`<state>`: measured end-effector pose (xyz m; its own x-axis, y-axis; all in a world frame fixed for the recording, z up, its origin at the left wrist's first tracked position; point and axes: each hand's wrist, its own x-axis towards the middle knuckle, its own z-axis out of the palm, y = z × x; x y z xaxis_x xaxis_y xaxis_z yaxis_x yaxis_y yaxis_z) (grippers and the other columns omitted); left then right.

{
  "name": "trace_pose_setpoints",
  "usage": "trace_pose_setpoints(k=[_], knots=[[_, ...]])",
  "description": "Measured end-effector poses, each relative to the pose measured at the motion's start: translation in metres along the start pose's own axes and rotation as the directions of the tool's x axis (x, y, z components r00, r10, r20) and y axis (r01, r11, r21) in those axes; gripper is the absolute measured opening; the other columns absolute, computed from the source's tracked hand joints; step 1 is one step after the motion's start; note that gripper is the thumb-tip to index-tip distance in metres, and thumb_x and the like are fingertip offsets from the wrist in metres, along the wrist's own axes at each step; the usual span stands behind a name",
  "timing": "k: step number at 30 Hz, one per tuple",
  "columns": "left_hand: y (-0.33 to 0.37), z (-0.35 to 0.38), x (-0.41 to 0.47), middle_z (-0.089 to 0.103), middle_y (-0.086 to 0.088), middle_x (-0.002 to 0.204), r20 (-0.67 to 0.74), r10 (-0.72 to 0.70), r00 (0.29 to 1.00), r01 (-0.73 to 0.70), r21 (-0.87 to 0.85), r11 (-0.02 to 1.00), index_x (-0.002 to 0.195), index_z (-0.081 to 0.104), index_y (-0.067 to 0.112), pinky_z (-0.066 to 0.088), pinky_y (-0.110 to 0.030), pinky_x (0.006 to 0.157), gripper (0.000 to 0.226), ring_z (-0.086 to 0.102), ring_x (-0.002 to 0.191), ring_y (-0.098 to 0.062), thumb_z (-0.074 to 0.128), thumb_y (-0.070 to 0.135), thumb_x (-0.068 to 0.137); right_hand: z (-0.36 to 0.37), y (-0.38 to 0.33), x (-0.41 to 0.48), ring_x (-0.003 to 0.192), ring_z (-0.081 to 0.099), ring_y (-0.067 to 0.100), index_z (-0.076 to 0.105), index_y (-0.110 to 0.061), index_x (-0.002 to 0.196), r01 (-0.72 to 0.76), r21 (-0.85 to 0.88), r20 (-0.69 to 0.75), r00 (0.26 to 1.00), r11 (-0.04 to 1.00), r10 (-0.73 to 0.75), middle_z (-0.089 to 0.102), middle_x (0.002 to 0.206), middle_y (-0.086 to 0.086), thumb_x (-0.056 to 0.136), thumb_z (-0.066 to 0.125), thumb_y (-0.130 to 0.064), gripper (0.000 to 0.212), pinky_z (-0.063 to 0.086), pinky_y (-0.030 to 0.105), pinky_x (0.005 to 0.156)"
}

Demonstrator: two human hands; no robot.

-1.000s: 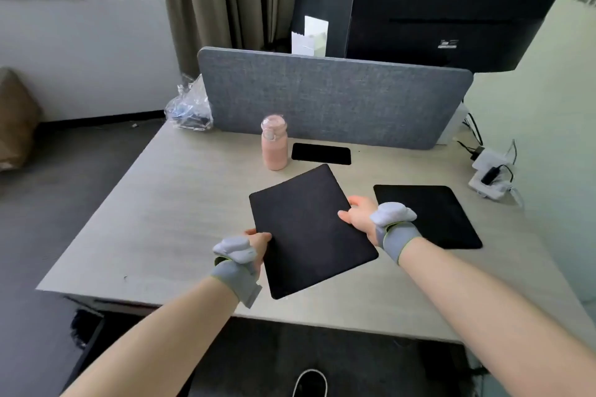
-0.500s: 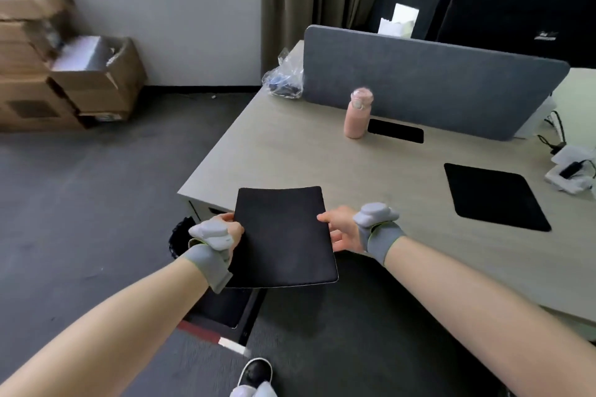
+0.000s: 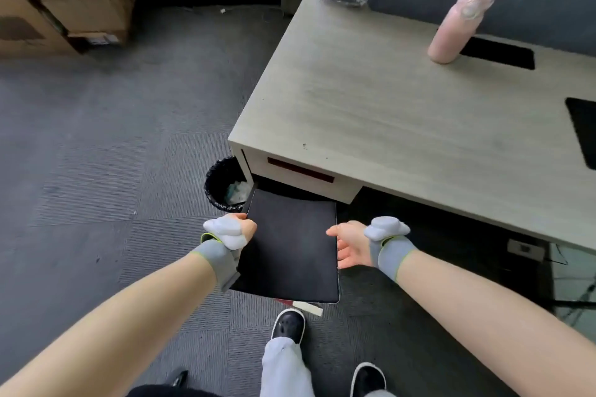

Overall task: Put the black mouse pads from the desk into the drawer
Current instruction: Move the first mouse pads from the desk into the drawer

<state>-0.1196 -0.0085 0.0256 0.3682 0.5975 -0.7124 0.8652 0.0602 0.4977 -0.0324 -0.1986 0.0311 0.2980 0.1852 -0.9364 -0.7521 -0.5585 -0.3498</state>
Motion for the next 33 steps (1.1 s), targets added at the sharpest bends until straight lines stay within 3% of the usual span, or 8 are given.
trace_pose_setpoints(k=[2,4,8,15,23,26,30,33], knots=[[-0.005,0.000,0.020,0.058,-0.021,0.133,0.031,-0.052,0.998,0.051,0.040,0.998,0.129,0.057,0.002,0.042,-0.033,0.107,0.044,0.052,0.127,-0.033,0.050,0.001,0.085,0.012,0.006,0.022,0.104,0.061,0.039,0.035,-0.001,0.136,-0.027,-0.002,-0.004,1.000,1.000,0.027,0.051,0.133,0.026,0.095,0.042,-0.014,0.043,0.049,0.050,0.086],[-0.015,0.007,0.044,0.053,-0.017,0.140,0.017,-0.094,0.995,0.093,0.042,0.995,0.132,0.054,0.003,0.034,-0.029,0.113,0.046,0.048,0.132,-0.030,0.049,-0.001,0.086,0.025,0.010,0.044,0.104,0.059,0.038,0.034,0.000,0.136,-0.059,0.036,-0.011,0.998,0.998,0.060,0.050,0.133,0.025,0.095,0.042,-0.015,0.044,0.049,0.048,0.082],[-0.029,0.030,0.082,0.045,-0.020,0.144,0.045,-0.134,0.990,0.131,0.061,0.989,0.136,0.049,0.001,0.032,-0.030,0.112,0.047,0.042,0.135,-0.033,0.048,0.000,0.088,0.034,0.018,0.098,0.106,0.057,0.038,0.035,0.000,0.138,-0.100,0.085,-0.044,0.994,0.991,0.104,0.054,0.128,0.023,0.096,0.042,-0.017,0.047,0.046,0.046,0.081],[-0.030,0.043,0.119,0.049,-0.021,0.142,0.075,-0.109,0.991,0.102,0.097,0.990,0.139,0.045,0.001,0.033,-0.032,0.112,0.049,0.043,0.134,-0.033,0.046,0.001,0.090,0.043,0.012,0.142,0.142,0.028,0.036,0.023,-0.004,0.148,-0.132,0.119,-0.066,0.988,0.984,0.140,0.030,0.153,0.021,0.096,0.044,-0.031,0.062,0.027,0.055,0.111],[0.043,0.008,0.062,0.059,-0.023,0.125,0.265,-0.014,0.964,-0.040,0.198,0.979,0.126,0.056,-0.005,0.039,-0.045,0.108,0.040,0.049,0.128,-0.039,0.046,0.007,0.089,0.044,-0.040,0.062,0.131,0.046,0.031,0.048,0.000,0.134,-0.067,0.042,-0.016,0.998,0.997,0.068,0.048,0.140,0.018,0.097,0.039,-0.033,0.050,0.043,0.045,0.098],[0.080,-0.006,0.027,0.060,-0.017,0.113,0.329,0.019,0.944,-0.086,0.192,0.978,0.121,0.059,-0.003,0.044,-0.039,0.096,0.037,0.055,0.122,-0.035,0.046,0.010,0.090,0.039,-0.063,0.019,0.125,0.053,0.031,0.053,-0.001,0.126,-0.038,0.056,-0.002,0.999,0.998,0.038,0.054,0.136,0.018,0.098,0.037,-0.032,0.045,0.045,0.043,0.093],[0.135,-0.016,-0.030,0.055,-0.008,0.103,0.414,0.031,0.910,-0.100,0.148,0.984,0.108,0.055,0.009,0.036,-0.022,0.060,0.018,0.058,0.079,-0.016,0.047,0.013,0.093,0.022,-0.090,-0.037,0.123,0.056,0.032,0.053,-0.002,0.125,0.017,0.068,0.038,0.999,0.998,-0.019,0.057,0.134,0.018,0.098,0.035,-0.032,0.044,0.045,0.041,0.092],[0.176,-0.005,-0.069,0.056,-0.007,0.100,0.432,0.108,0.896,-0.184,0.137,0.973,0.115,0.057,0.008,0.032,-0.019,0.057,0.023,0.056,0.078,-0.015,0.047,0.013,0.094,-0.006,-0.102,-0.071,0.120,0.058,0.032,0.051,-0.002,0.127,0.091,0.133,0.039,0.995,0.987,-0.096,0.061,0.127,0.016,0.099,0.033,-0.031,0.044,0.046,0.040,0.093]])
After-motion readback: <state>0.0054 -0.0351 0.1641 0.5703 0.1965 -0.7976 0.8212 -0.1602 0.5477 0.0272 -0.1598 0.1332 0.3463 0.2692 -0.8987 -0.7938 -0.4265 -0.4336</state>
